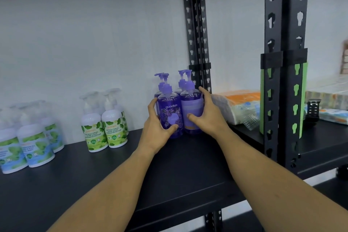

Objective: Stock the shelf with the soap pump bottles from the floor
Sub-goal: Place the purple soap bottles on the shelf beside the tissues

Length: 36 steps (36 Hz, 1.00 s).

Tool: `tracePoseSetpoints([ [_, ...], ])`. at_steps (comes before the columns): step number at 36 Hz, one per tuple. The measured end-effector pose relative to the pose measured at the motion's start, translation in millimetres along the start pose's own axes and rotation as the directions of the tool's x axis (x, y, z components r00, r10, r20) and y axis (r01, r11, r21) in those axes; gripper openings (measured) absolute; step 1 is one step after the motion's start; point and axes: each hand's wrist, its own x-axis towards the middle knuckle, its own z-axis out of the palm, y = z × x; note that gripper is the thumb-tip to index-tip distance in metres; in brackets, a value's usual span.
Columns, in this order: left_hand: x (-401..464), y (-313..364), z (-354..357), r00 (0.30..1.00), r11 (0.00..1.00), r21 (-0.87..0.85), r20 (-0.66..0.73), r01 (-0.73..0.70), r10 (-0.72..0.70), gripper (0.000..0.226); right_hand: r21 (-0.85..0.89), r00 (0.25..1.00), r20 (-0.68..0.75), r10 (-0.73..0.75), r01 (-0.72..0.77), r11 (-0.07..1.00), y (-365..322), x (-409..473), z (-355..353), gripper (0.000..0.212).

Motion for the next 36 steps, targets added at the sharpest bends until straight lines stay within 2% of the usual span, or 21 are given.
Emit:
tracePoseSetpoints([
  [14, -0.6, 1.3, -0.3, 0.999, 0.999, 0.027, -0.005, 0.034, -0.034, 0.105, -0.063, 1.0, -0.023, -0.014, 0.013, 0.998, 0.2, 0.8, 1.0, 0.094],
  [18, -2.4, -0.3, -1.5, 0.997, 0.994, 0.078, -0.001, 0.072, -0.072, 0.104, -0.157, 0.997, -0.071, 0.003, -0.014, 0.987, -3.6, -0.3, 4.1, 0.098],
  [21, -6.1, -2.2, -4.2, 0.987, 0.976, 0.157, 0.029, 0.151, -0.157, 0.102, -0.191, 0.996, -0.084, 0.005, -0.021, 0.981, -6.8, -1.2, 4.5, 0.099],
  [24, -11.2, -3.7, -10.6, 0.947, 0.9, 0.355, 0.095, 0.255, -0.306, 0.101, -0.158, 0.998, -0.067, 0.017, -0.027, 0.987, -6.3, -2.0, 4.9, 0.104],
  [28, -17.5, -1.6, -18.5, 0.834, 0.672, 0.683, 0.168, 0.285, -0.525, 0.098, -0.052, 0.999, 0.006, 0.053, -0.053, 0.997, -2.4, -2.9, 3.3, 0.108],
  [32, -21.0, 1.9, -22.1, 0.748, 0.584, 0.773, 0.231, 0.246, -0.621, 0.097, -0.037, 0.998, 0.049, 0.047, -0.045, 0.998, 1.2, -2.7, -1.5, 0.096],
  [36, -21.9, 3.8, -22.3, 0.723, 0.558, 0.801, 0.253, 0.216, -0.643, 0.094, -0.082, 0.999, -0.014, 0.033, -0.034, 0.996, 0.0, -1.6, 0.4, 0.098],
])
